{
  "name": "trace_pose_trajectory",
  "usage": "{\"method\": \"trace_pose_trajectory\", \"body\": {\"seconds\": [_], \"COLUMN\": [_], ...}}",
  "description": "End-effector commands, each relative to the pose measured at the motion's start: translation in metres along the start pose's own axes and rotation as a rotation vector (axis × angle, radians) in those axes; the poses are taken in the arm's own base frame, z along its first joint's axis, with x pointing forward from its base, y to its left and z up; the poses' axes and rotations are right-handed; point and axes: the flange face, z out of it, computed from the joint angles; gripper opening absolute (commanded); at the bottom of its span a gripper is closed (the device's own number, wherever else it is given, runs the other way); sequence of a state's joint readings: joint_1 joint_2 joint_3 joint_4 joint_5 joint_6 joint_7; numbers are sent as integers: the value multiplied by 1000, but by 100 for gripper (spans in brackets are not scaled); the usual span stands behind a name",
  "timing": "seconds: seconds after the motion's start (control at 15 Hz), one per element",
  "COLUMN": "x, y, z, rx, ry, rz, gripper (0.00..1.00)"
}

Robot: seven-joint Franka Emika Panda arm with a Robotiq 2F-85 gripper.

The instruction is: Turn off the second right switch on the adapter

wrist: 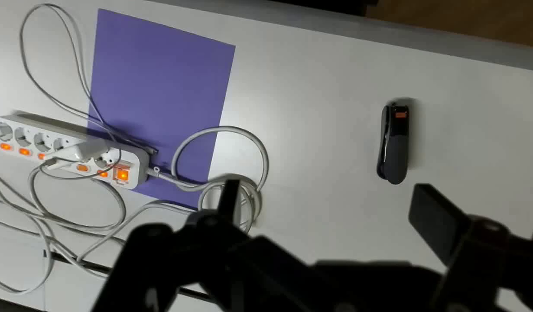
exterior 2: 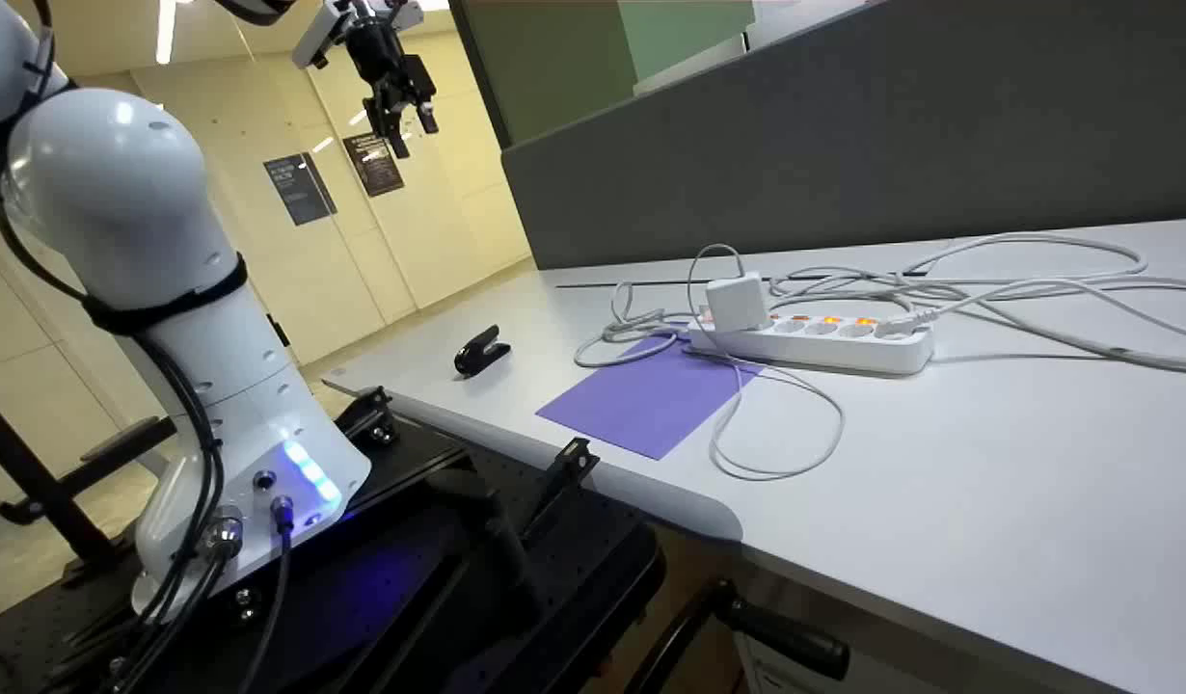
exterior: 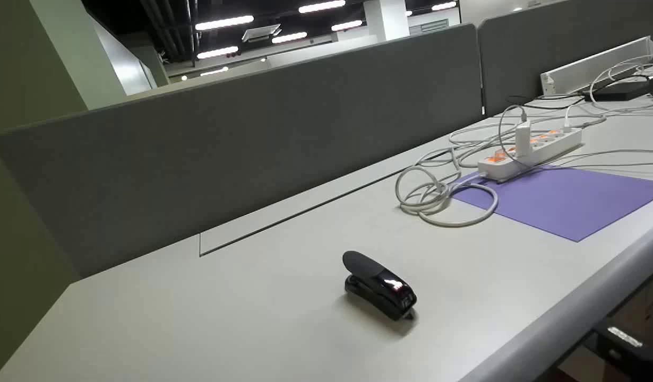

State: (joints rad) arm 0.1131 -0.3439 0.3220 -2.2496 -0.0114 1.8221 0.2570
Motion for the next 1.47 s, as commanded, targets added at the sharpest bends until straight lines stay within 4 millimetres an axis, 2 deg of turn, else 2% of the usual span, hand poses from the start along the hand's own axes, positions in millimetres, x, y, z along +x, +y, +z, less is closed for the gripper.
{"method": "trace_pose_trajectory", "body": {"seconds": [0.0,0.8,0.87,1.0,1.13,1.4], "x": [0,1,2,9,18,22], "y": [0,0,5,25,53,117], "z": [-1,-1,1,7,23,70], "rx": [0,1,-11,-19,-9,24], "ry": [0,2,21,114,189,236], "rz": [0,0,34,96,166,295], "gripper": [100,100,100,100,100,100]}}
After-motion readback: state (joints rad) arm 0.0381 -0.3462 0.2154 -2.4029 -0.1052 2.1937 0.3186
